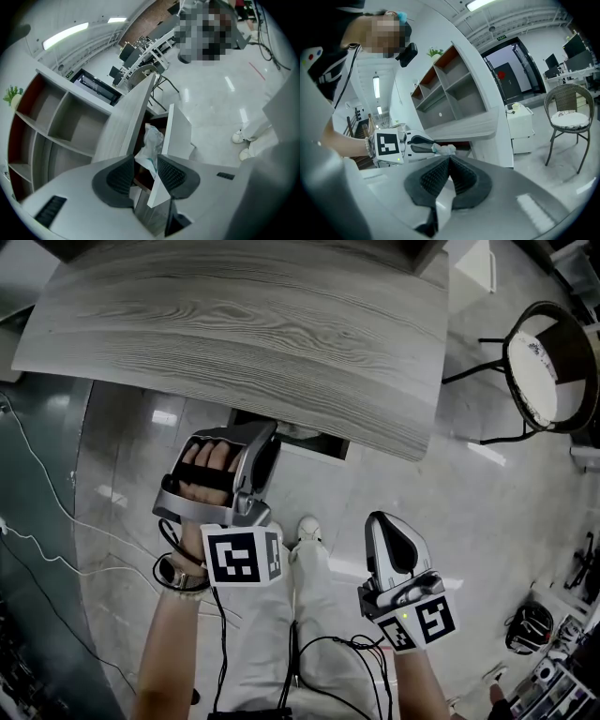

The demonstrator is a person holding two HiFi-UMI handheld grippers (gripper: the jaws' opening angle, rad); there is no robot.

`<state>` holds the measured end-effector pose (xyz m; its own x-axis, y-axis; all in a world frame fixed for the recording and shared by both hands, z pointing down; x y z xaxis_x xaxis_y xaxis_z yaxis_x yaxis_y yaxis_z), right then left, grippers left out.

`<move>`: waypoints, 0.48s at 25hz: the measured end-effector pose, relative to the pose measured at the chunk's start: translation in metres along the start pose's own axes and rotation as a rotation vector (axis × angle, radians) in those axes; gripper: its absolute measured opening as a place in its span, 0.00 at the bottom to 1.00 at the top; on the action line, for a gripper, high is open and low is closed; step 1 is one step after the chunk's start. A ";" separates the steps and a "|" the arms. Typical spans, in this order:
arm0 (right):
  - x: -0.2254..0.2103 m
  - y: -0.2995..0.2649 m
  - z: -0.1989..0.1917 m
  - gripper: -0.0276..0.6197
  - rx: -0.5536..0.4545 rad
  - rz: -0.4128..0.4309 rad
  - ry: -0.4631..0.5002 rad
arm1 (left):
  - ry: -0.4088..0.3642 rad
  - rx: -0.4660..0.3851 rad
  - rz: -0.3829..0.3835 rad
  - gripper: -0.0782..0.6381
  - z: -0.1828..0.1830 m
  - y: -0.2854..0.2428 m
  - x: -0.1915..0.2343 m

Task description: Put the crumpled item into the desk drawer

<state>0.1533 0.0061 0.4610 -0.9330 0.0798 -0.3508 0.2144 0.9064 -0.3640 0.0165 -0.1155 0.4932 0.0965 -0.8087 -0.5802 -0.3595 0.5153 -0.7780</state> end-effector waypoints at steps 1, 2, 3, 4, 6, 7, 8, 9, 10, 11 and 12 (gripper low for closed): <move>0.001 0.001 0.000 0.05 0.003 0.001 0.004 | 0.020 -0.007 -0.007 0.31 0.000 0.001 0.000; 0.002 0.002 0.002 0.05 0.004 0.001 0.008 | 0.049 -0.018 -0.014 0.32 0.000 0.004 0.000; 0.004 0.004 0.004 0.05 0.003 0.001 0.014 | 0.087 -0.033 -0.020 0.32 0.000 0.007 0.000; 0.005 0.005 0.007 0.05 0.000 -0.001 0.024 | 0.138 -0.055 -0.024 0.32 -0.001 0.012 0.001; 0.009 0.006 0.018 0.05 -0.009 -0.005 0.054 | 0.267 -0.113 -0.029 0.32 -0.002 0.025 0.005; 0.012 0.008 0.024 0.05 -0.015 -0.009 0.076 | 0.335 -0.148 -0.031 0.30 -0.002 0.033 0.008; 0.015 0.009 0.030 0.05 -0.020 -0.013 0.100 | 0.403 -0.184 -0.031 0.26 -0.002 0.043 0.012; 0.018 0.011 0.038 0.05 -0.026 -0.016 0.126 | 0.469 -0.220 -0.028 0.23 -0.001 0.053 0.016; 0.022 0.014 0.047 0.05 -0.032 -0.019 0.152 | 0.531 -0.257 -0.022 0.19 0.000 0.064 0.021; 0.026 0.017 0.056 0.05 -0.039 -0.022 0.179 | 0.587 -0.293 -0.014 0.17 0.000 0.076 0.026; 0.030 0.019 0.065 0.05 -0.046 -0.023 0.204 | 0.636 -0.327 -0.005 0.15 0.001 0.088 0.032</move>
<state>0.1479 -0.0010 0.3875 -0.9776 0.1374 -0.1592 0.1837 0.9265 -0.3284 -0.0111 -0.0959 0.4060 -0.4251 -0.8710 -0.2463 -0.6298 0.4801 -0.6106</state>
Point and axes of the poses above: the fingertips, and each gripper's own axes: y backward along the fingers, x to its left, z out of its top, the point moved 3 cm from there along y, backward along the fingers, and after that the axes turned 10 degrees about -z, right-handed, at the moved point
